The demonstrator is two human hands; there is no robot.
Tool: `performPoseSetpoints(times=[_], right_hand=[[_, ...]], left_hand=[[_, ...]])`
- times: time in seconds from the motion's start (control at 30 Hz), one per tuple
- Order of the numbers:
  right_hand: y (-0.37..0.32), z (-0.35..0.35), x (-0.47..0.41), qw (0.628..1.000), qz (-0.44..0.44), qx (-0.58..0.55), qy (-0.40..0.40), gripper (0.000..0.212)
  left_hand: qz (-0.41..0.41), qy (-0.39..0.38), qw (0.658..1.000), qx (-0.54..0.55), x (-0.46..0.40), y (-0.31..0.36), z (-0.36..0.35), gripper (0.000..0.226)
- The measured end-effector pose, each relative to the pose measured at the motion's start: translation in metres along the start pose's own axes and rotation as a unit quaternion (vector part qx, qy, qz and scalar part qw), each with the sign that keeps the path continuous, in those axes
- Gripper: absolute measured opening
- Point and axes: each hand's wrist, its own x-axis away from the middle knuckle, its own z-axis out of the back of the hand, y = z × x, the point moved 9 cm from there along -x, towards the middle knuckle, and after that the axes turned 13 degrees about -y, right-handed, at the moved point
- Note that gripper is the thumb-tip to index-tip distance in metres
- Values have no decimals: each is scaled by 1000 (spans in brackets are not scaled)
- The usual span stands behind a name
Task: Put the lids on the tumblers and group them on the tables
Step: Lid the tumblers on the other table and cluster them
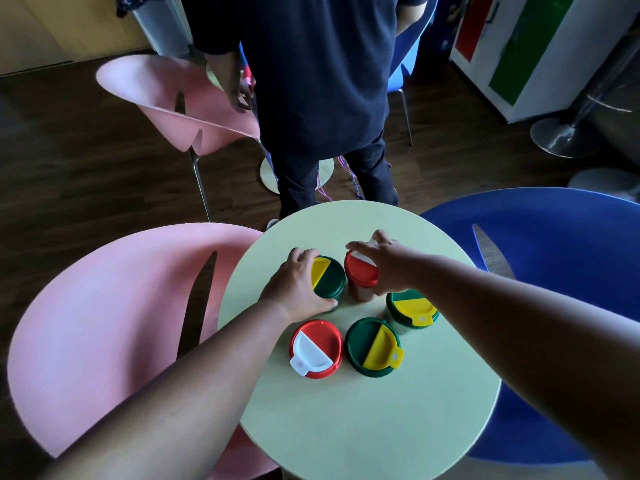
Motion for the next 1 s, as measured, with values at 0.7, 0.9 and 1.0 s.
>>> performPoseSetpoints(times=[0.7,0.9,1.0], right_hand=[[3,15,-11,994,-25,-101,43,119],[4,13,-11,994,-21,-106,28,123],[5,10,-13,992,-19,-119,20,126]], left_hand=[[24,-10,999,34,-13,-7,11,93],[25,-15,999,37,-13,-9,9,94],[26,-31,998,39,-16,-10,6,99]])
